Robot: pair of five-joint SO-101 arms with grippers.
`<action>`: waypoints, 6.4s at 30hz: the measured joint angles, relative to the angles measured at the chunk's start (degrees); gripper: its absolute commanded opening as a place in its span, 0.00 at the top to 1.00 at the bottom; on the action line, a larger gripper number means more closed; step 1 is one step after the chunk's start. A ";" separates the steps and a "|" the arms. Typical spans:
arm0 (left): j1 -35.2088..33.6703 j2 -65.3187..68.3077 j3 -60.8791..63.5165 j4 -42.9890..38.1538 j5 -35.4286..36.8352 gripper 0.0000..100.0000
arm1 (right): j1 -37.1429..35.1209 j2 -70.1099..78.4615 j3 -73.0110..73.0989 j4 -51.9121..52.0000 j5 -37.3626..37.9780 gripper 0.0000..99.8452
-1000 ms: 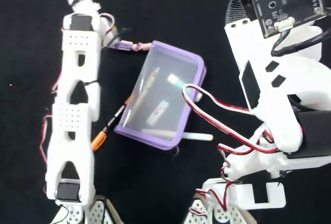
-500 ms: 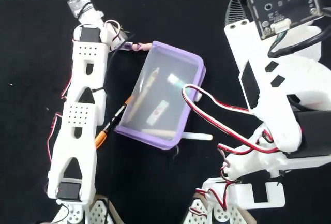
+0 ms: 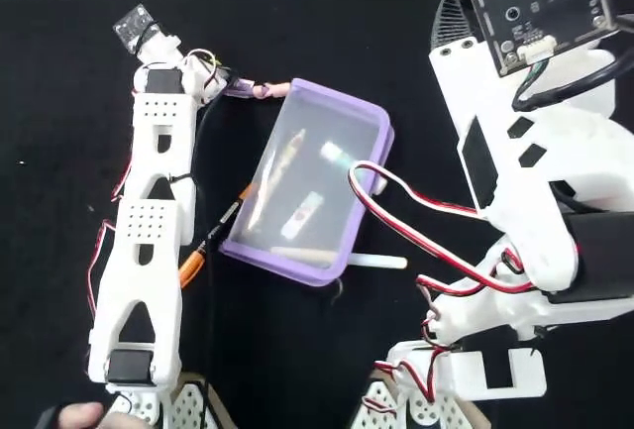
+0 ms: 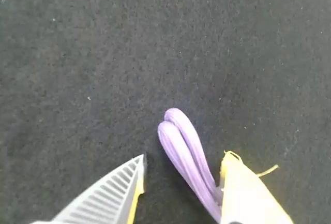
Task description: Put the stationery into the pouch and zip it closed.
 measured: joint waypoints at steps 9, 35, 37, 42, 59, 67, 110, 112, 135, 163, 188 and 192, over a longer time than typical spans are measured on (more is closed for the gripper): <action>-1.93 0.18 0.00 -4.31 6.68 0.76 | 0.00 0.00 0.00 0.00 0.00 0.99; 0.00 0.70 -1.05 -1.49 7.65 0.79 | 0.00 0.00 0.00 0.00 0.00 0.99; 0.26 0.70 -1.05 -1.49 7.65 0.79 | 0.00 0.00 0.00 0.00 0.00 0.99; 0.44 0.70 -1.05 -1.49 7.65 0.93 | 0.00 0.00 0.00 0.00 0.00 0.99; 0.79 2.02 -1.93 -3.16 6.15 0.97 | 0.00 0.00 0.00 0.00 0.00 0.99; 0.79 -10.55 -1.67 10.20 5.71 0.97 | 0.00 0.00 0.00 0.09 0.00 0.99; 17.23 -90.90 -1.93 14.95 -15.91 0.97 | -0.26 -42.37 30.51 0.09 -9.41 0.98; 17.23 -90.90 -1.93 14.95 -15.91 0.97 | -0.26 -46.68 36.04 0.09 -10.64 0.98; 40.70 -91.34 -0.79 28.04 -18.99 0.97 | -23.03 -97.67 112.09 -8.00 -2.55 0.77; 49.67 -91.08 11.43 28.04 -25.67 0.97 | -65.76 -97.85 116.13 -3.34 4.40 0.72; 49.23 -91.08 11.52 28.04 -25.67 0.97 | -65.85 -97.85 128.00 -20.48 3.16 0.90; 49.23 -91.08 11.52 28.04 -25.67 0.97 | -61.89 -97.85 128.00 -20.75 2.99 0.98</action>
